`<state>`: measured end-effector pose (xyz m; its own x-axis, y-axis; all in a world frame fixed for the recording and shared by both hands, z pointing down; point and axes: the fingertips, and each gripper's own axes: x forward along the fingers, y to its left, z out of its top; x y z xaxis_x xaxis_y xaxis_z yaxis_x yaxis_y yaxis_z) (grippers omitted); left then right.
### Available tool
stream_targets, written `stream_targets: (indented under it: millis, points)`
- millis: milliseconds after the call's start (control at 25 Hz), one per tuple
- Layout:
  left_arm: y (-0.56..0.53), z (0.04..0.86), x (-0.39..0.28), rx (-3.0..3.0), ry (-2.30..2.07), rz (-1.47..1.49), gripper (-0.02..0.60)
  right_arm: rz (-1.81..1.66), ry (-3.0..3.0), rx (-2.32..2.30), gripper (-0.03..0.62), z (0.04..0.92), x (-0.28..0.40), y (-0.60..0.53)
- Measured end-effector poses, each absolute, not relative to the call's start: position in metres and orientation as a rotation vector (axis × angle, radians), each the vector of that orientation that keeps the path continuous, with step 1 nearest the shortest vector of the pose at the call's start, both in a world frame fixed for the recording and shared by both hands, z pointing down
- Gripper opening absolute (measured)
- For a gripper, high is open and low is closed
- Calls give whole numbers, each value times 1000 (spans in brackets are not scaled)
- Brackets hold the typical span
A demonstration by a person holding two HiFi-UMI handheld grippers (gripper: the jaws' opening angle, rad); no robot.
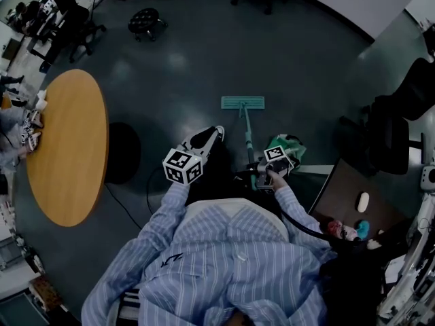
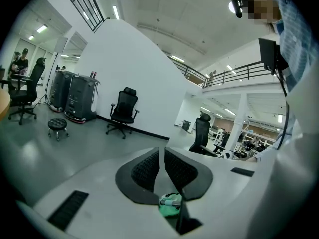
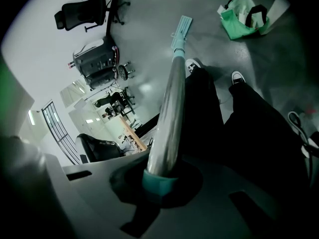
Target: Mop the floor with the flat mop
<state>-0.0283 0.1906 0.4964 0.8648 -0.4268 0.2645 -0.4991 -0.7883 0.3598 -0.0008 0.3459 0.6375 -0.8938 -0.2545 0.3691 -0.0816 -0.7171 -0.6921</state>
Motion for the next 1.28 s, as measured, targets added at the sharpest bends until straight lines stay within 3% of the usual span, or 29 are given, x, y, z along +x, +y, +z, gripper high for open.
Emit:
stream_targets:
  millis: [480,1280]
  points:
    - [45,522,-12,2606,-742,240,29,-2801,1206,-730,9,651,41,232]
    - [-232,569,44,2601,-594,437,29,-2831,1240,-850,8,674,157,-153]
